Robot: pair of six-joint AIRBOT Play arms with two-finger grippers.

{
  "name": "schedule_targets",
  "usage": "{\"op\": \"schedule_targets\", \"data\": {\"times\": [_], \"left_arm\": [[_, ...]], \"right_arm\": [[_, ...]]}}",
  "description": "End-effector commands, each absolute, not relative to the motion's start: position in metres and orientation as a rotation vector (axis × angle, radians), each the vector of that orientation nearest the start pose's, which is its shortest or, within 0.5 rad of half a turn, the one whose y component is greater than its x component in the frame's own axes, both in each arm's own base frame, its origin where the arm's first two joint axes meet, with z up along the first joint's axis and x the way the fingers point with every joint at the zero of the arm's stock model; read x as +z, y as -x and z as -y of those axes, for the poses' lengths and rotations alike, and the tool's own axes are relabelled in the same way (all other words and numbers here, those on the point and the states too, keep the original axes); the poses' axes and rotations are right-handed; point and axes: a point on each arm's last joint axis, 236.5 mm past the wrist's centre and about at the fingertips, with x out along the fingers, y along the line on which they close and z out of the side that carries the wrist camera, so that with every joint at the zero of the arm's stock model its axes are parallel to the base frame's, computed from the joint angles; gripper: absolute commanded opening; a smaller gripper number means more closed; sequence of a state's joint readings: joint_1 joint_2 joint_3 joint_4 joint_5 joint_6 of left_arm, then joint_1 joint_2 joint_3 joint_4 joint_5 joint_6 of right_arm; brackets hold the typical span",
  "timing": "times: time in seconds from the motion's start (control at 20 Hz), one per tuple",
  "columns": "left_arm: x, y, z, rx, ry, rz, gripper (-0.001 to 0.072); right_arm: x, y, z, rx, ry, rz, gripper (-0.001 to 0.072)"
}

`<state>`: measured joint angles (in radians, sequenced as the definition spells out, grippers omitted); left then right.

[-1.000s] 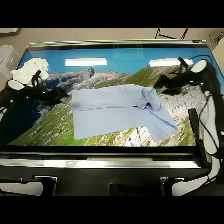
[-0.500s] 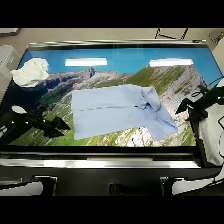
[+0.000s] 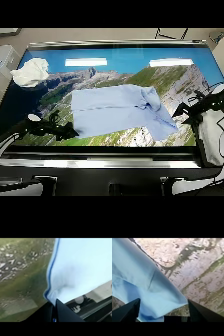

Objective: Fold the clothes and pants, and hang the long-sleeved shirts on hangers.

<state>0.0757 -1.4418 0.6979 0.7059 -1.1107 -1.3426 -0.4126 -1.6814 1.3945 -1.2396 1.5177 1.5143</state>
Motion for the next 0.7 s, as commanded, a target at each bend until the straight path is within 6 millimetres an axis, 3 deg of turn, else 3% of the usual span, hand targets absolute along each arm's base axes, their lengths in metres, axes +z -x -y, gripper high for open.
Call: {"op": "schedule_targets", "data": {"times": [0.0, 0.2, 0.25, 0.35, 0.45, 0.55, 0.6, 0.65], "left_arm": [[-0.109, -0.281, 0.144, -0.304, 0.871, -1.609, 0.0023], [-0.104, -0.283, 0.144, -0.312, 0.865, -1.594, 0.0022], [-0.102, -0.283, 0.144, -0.315, 0.862, -1.586, 0.0022], [-0.092, -0.288, 0.142, -0.324, 0.851, -1.55, 0.0022], [-0.064, -0.312, 0.135, -0.355, 0.815, -1.438, 0.002], [0.007, -0.358, 0.116, -0.401, 0.73, -1.199, 0.002], [0.067, -0.384, 0.102, -0.427, 0.653, -1.02, 0.002], [0.137, -0.404, 0.086, -0.425, 0.592, -0.833, 0.002]], "right_arm": [[-0.077, -0.367, 0.059, 0.02, -0.676, -1.614, 0.0693], [-0.094, -0.37, 0.043, 0.039, -0.69, -1.598, 0.0669], [-0.098, -0.369, 0.034, 0.054, -0.663, -1.616, 0.0575], [-0.1, -0.37, 0.019, 0.088, -0.601, -1.633, 0.0033], [-0.079, -0.384, 0.011, 0.12, -0.582, -1.587, 0.0039], [-0.025, -0.415, 0.015, 0.142, -0.564, -1.433, 0.0039], [0.016, -0.434, 0.021, 0.141, -0.532, -1.318, 0.0039], [0.074, -0.455, 0.028, 0.136, -0.493, -1.16, 0.0039]]}}
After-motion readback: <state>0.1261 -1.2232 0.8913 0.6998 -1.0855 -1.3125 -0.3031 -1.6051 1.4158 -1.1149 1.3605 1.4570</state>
